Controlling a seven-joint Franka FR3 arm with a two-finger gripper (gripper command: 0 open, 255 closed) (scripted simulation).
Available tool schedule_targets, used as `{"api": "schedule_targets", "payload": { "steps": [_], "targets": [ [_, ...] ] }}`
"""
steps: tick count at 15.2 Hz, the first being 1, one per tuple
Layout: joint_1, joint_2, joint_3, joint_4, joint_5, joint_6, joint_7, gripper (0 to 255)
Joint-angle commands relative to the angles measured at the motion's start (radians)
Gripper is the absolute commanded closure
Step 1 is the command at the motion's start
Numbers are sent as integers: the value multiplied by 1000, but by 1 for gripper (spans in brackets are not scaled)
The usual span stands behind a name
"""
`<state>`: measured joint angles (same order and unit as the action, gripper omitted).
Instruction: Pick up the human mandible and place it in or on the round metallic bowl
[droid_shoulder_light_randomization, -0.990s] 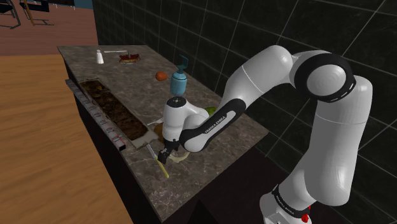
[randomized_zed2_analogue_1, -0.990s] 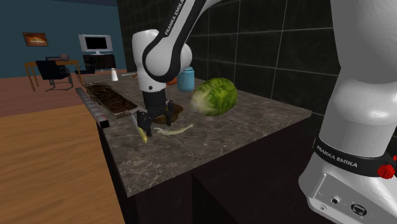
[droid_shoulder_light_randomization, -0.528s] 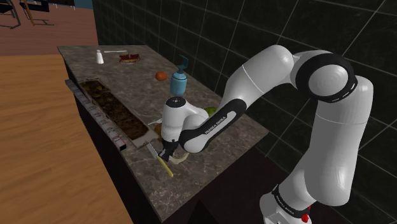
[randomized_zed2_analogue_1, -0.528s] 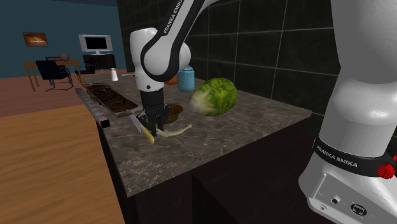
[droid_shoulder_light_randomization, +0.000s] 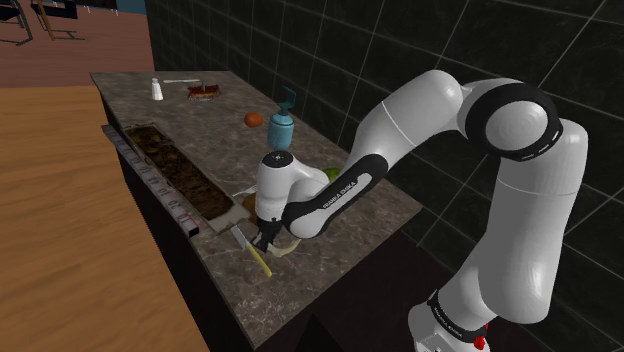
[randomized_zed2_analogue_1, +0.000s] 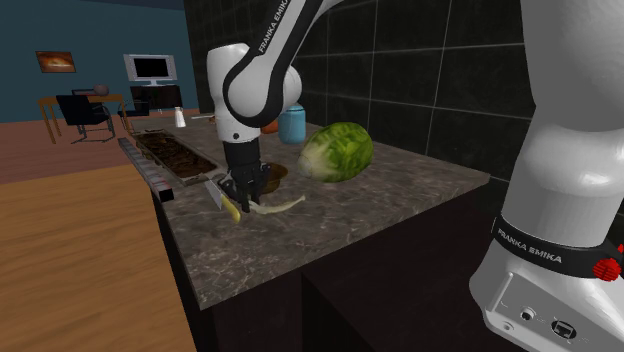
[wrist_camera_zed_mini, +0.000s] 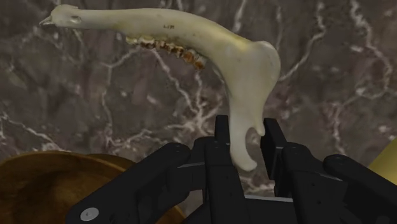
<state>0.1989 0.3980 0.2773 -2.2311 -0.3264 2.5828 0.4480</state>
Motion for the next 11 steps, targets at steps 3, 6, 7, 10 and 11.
{"api": "schedule_targets", "payload": {
  "steps": [3, 6, 7, 10, 11],
  "targets": [
    [-13, -37, 15, -4, 25, -33, -20, 255],
    [-22, -73, 29, -5, 49, -65, -38, 255],
    [-25, -85, 33, -6, 57, -76, -44, 255],
    [-33, -119, 44, -5, 80, -108, -62, 255],
    [-35, -130, 48, -4, 88, -119, -68, 255]
  ]
}}
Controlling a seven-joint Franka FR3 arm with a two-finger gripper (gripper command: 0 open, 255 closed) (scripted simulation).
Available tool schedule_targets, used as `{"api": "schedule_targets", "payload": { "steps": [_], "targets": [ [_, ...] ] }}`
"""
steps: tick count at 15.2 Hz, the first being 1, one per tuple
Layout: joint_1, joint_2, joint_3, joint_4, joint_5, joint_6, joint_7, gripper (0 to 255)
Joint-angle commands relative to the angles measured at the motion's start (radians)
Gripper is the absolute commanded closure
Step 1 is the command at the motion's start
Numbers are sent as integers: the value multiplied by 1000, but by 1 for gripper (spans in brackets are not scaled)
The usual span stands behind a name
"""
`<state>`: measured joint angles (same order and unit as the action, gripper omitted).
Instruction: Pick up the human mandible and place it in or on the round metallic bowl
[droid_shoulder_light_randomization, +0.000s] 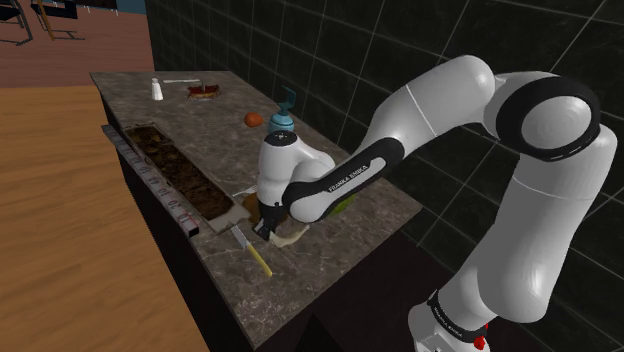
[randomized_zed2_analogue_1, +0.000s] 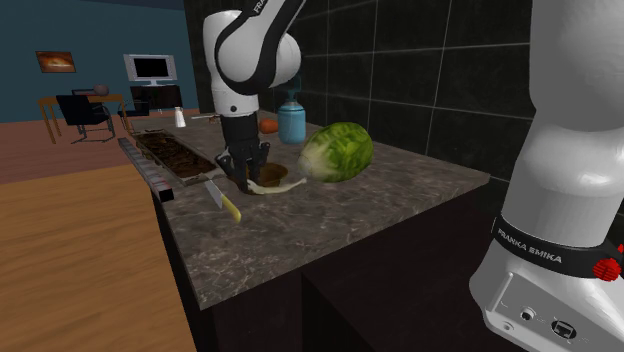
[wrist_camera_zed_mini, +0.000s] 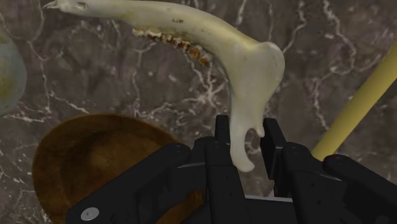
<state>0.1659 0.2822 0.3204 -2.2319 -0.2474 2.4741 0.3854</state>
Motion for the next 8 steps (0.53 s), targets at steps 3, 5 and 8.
{"api": "schedule_targets", "payload": {
  "steps": [3, 5, 8],
  "targets": [
    [-8, -47, 14, 0, 31, -44, -22, 255],
    [-12, -68, 19, 4, 45, -67, -33, 255],
    [-16, -99, 25, 11, 66, -102, -49, 255]
  ]
}}
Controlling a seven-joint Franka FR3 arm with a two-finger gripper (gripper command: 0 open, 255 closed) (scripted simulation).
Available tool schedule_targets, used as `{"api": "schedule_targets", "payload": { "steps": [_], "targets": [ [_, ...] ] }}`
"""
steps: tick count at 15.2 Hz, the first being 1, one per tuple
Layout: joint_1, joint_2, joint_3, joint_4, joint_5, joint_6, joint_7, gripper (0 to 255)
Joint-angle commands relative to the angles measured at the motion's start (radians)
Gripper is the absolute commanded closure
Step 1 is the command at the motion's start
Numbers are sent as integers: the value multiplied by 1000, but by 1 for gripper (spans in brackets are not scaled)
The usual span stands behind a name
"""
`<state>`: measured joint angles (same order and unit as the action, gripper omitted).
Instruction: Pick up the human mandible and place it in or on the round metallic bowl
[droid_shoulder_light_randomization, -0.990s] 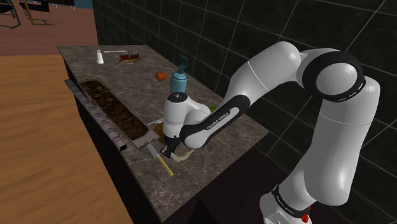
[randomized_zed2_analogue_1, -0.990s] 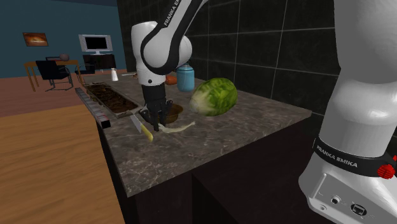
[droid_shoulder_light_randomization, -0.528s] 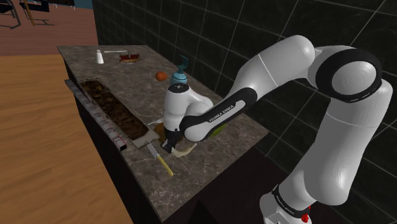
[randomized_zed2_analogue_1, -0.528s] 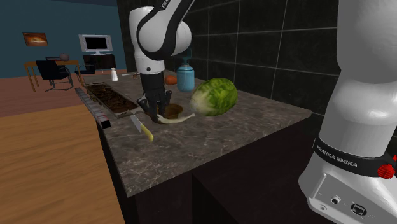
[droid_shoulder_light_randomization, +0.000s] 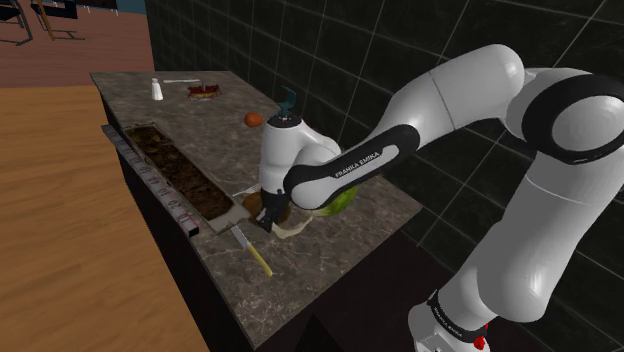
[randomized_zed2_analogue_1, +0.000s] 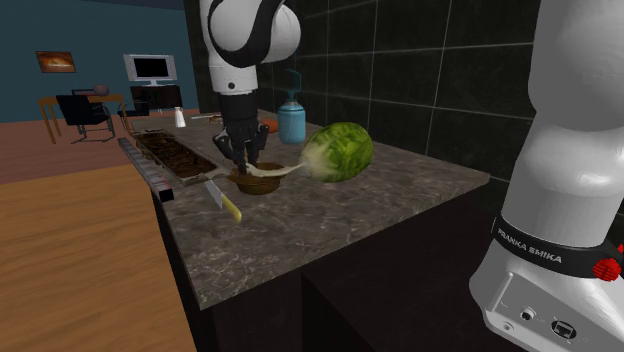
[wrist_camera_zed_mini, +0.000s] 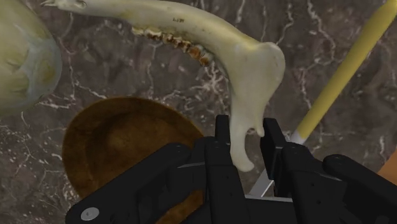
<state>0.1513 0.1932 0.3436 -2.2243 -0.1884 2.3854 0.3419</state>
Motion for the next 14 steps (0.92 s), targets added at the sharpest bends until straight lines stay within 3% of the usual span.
{"api": "schedule_targets", "payload": {
  "steps": [1, 2, 11, 14],
  "targets": [
    [-3, -20, 4, 7, 14, -25, -11, 255],
    [-4, -29, 6, 10, 20, -36, -16, 255],
    [-20, 234, -51, 406, -43, -176, -89, 255],
    [-17, 257, -56, 397, -53, -145, -81, 255]
  ]
}}
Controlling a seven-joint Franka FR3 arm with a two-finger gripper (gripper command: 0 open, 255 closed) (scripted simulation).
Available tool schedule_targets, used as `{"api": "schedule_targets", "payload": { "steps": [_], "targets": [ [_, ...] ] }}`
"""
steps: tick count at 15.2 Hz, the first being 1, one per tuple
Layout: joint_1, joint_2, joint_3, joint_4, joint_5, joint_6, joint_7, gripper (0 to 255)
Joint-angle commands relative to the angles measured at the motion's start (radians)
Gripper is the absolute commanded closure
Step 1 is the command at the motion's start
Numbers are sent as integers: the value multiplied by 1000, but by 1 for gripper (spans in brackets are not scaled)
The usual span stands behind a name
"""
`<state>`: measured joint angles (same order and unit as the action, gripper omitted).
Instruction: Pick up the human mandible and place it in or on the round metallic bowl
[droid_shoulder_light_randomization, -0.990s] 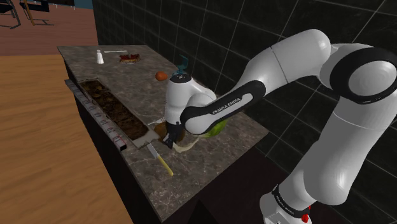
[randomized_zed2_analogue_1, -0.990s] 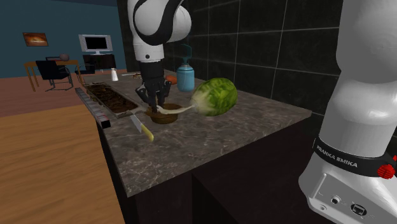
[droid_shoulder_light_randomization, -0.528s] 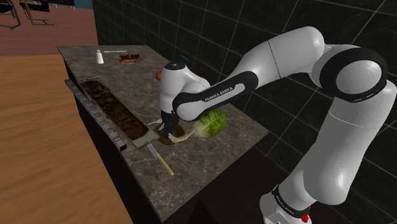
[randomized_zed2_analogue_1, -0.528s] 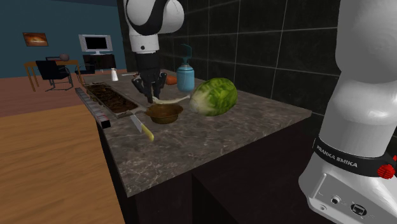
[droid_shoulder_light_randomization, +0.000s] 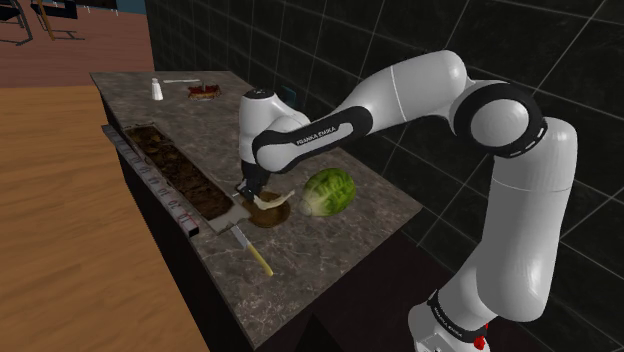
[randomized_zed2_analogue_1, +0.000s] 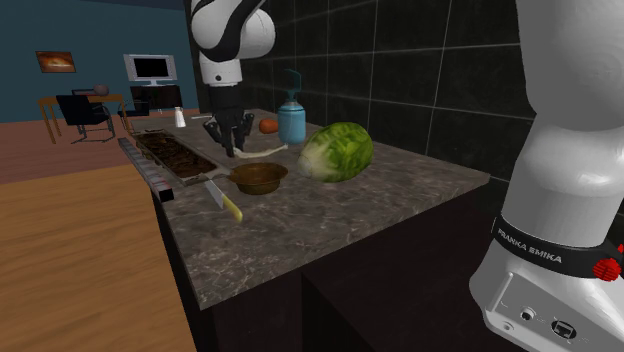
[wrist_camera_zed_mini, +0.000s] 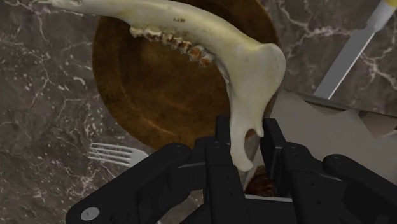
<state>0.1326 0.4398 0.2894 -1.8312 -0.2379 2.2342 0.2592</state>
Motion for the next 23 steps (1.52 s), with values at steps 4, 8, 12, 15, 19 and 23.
{"api": "schedule_targets", "payload": {
  "steps": [4, 8, 12, 15, 19, 23],
  "targets": [
    [7, 42, -10, -5, -18, 46, 13, 255],
    [13, 77, -19, -11, -33, 85, 25, 255],
    [18, 105, -26, -13, -45, 114, 34, 255],
    [18, 105, -26, -13, -45, 114, 34, 255],
    [18, 105, -26, -13, -45, 114, 34, 255],
    [21, 107, -26, -11, -46, 114, 37, 0]
  ]
}}
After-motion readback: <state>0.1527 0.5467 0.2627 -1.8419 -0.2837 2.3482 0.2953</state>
